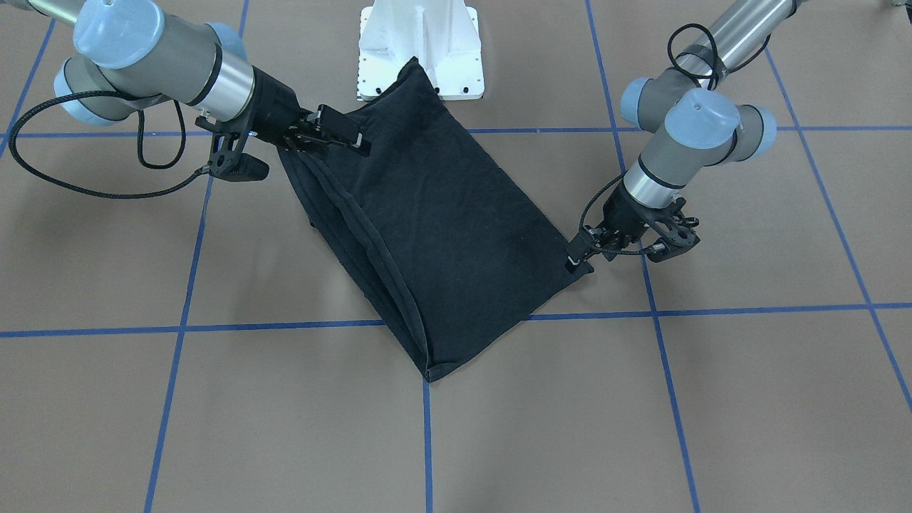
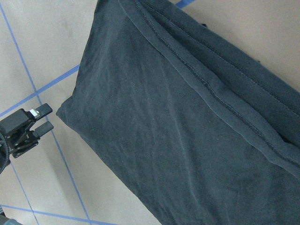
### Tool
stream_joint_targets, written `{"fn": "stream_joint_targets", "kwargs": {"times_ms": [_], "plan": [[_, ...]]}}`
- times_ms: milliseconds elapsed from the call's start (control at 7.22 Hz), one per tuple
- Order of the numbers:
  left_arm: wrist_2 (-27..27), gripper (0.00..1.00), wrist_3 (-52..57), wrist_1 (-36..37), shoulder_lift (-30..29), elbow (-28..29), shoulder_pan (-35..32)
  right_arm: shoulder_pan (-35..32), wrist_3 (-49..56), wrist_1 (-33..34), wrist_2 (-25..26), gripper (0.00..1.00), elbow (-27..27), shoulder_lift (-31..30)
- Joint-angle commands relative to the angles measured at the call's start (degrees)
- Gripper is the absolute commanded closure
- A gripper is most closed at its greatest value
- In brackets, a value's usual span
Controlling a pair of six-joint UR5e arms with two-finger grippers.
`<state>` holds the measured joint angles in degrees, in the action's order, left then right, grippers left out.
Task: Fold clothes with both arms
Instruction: 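Release the corner with the right gripper while the left gripper grasps the far edge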
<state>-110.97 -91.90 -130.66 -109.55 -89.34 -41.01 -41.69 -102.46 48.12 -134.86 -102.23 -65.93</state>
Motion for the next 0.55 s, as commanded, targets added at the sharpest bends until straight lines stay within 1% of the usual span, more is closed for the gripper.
{"fn": "stream_joint_targets", "kwargs": {"times_ms": [0, 139, 416], "plan": [[0.75, 0.01, 0.14, 0.06, 0.04, 0.22, 2.15, -0.32, 0.15, -0.04, 0.83, 0.00, 0.71, -0.07], [0.92, 0.03, 0.14, 0.14, -0.49, 0.83, 2.60, -0.59, 0.24, 0.05, 0.83, 0.00, 1.07, 0.01], [0.93, 0.20, 0.23, 0.06, -0.49, 1.54, 2.61, -0.76, 0.07, 0.13, 0.92, 0.00, 1.24, 0.02]]}}
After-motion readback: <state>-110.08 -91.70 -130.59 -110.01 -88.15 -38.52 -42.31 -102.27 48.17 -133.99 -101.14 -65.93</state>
